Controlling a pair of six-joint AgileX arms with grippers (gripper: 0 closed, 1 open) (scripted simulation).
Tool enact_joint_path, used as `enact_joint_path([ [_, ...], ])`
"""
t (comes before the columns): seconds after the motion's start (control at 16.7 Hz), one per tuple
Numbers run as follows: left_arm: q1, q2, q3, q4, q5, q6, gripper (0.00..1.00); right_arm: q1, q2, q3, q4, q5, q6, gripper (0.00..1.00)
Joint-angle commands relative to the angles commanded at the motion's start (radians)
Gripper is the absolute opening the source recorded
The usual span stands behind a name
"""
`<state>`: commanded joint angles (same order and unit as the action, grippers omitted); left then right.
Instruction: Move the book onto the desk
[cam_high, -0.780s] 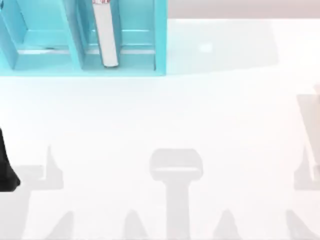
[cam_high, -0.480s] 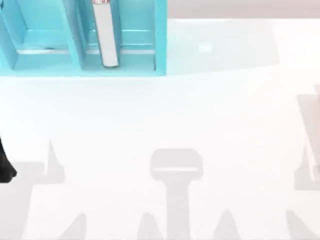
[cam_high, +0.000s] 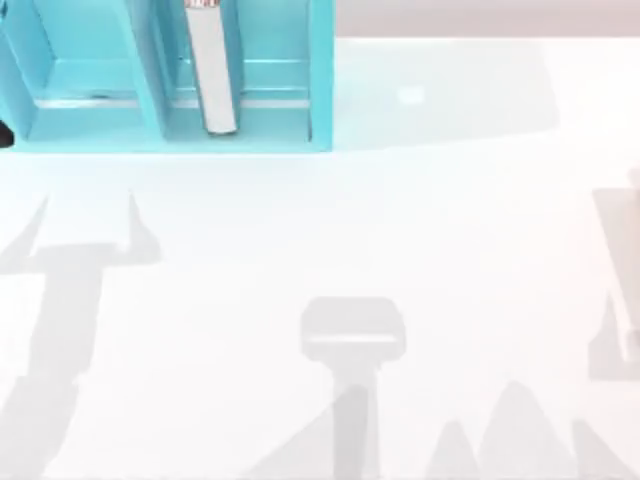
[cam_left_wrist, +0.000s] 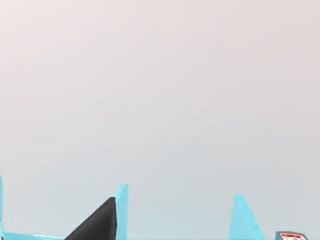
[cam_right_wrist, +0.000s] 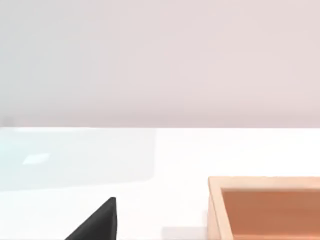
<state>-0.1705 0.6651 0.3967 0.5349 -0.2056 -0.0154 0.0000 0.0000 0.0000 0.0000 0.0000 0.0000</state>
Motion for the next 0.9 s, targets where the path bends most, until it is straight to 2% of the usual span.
enact_joint_path([
  [0.3, -0.11, 0.61, 0.203, 0.324, -0.107, -0.003, 1.0, 0.0, 0.0, 0.0, 0.0, 0.0, 0.0, 1.0],
  [0.54, -0.191, 1.057, 0.317, 0.531, -0.152, -0.006, 1.0, 0.0, 0.0, 0.0, 0.0, 0.0, 0.0, 1.0],
  [0.72, -0.24, 1.289, 0.373, 0.631, -0.167, -0.008, 1.0, 0.0, 0.0, 0.0, 0.0, 0.0, 0.0, 1.0],
  [0.9, -0.271, 1.426, 0.406, 0.673, -0.171, -0.008, 1.0, 0.0, 0.0, 0.0, 0.0, 0.0, 0.0, 1.0],
])
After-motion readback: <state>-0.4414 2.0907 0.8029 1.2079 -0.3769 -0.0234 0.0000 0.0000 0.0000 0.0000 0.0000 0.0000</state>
